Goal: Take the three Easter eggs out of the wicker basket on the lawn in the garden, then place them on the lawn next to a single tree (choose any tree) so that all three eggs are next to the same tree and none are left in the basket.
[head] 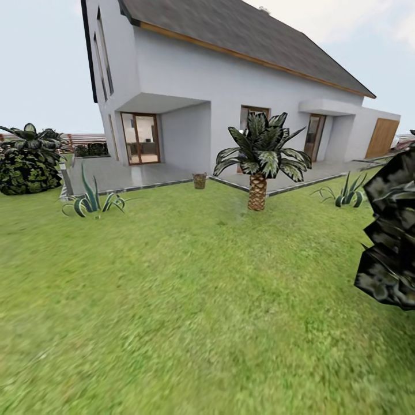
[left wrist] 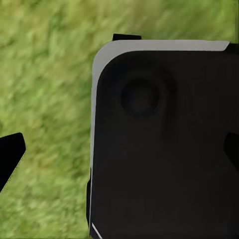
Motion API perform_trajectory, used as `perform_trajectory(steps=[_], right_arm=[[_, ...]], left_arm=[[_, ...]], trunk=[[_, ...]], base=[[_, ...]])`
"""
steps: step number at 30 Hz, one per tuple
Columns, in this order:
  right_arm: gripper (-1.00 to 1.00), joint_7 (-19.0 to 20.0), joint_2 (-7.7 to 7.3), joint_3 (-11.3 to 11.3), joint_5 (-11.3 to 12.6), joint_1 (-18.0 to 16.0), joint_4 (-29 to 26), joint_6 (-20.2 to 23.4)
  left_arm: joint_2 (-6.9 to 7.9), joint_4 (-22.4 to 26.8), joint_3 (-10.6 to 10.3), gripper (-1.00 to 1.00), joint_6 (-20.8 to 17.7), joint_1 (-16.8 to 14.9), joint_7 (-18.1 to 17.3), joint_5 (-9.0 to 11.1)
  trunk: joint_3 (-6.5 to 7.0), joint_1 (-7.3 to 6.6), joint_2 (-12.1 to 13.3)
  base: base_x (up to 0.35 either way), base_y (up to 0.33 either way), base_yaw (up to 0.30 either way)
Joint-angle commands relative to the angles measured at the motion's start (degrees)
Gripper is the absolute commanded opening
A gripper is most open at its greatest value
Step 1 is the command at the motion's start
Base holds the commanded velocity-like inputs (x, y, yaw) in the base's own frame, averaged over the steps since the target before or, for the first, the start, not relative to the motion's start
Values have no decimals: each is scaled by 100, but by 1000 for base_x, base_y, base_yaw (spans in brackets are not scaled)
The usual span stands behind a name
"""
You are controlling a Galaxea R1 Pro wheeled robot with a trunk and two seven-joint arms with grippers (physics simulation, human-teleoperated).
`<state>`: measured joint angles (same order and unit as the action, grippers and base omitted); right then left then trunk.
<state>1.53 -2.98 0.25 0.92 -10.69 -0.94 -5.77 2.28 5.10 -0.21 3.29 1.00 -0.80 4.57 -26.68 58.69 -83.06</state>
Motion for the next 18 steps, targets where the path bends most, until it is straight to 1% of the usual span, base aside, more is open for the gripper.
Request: perform_trajectory(steps=[1,14,18], right_arm=[[100,15,-1,1,12,-4,6,-21],[100,41,-6,9,-7,-4,6,-29],[100,41,-2,10,-7,-4,6,-29]], left_arm=[[1,9,-6,100,5,4,-10,50],[1,9,-6,100,5,2,-8,56],[1,9,-6,100,5,3,-14,61]], trunk=[[-5,3,-2],[-5,3,-2],[-5,3,-2]], base=[[337,0,1],[337,0,2],[337,0,97]])
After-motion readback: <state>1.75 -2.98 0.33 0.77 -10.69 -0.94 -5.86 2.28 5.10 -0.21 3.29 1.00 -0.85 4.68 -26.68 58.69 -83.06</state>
